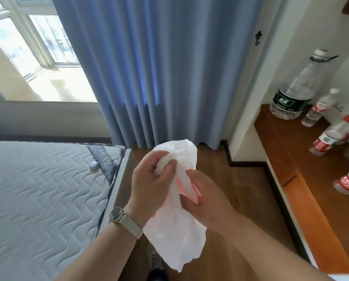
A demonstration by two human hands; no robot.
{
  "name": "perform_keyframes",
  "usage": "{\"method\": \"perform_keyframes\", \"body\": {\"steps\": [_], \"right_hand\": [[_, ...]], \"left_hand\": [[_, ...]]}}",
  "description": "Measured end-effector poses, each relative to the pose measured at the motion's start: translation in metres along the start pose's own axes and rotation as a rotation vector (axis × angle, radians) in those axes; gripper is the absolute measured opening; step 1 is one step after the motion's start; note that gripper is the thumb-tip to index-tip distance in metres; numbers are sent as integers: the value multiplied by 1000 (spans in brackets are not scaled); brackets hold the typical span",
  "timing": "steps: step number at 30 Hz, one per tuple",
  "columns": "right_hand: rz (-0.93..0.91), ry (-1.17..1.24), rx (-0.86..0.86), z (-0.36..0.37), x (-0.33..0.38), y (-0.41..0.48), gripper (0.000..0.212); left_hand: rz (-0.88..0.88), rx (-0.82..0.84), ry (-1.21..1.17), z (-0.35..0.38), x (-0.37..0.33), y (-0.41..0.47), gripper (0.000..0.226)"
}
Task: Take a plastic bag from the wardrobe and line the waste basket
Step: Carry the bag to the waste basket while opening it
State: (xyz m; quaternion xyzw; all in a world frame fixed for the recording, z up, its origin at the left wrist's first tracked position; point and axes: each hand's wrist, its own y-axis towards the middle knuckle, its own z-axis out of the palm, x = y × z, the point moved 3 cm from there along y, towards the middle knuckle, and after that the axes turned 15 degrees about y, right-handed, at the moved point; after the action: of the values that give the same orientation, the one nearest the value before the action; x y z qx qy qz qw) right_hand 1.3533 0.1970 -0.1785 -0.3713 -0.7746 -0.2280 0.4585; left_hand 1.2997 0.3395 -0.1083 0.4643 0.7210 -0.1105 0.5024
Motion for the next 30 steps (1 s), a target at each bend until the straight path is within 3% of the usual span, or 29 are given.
{"method": "perform_keyframes", "body": {"steps": [15, 23, 30], "right_hand": [[-27, -27, -29, 21, 48, 251, 37], [-101, -15, 102, 18, 40, 350, 44], [-167, 11, 230, 9, 12, 467, 45]], "left_hand": [[-54, -8, -210, -17, 89, 250, 29], [-126, -80, -184, 3, 123, 331, 20], [-131, -196, -53, 37, 146, 421, 37]]}}
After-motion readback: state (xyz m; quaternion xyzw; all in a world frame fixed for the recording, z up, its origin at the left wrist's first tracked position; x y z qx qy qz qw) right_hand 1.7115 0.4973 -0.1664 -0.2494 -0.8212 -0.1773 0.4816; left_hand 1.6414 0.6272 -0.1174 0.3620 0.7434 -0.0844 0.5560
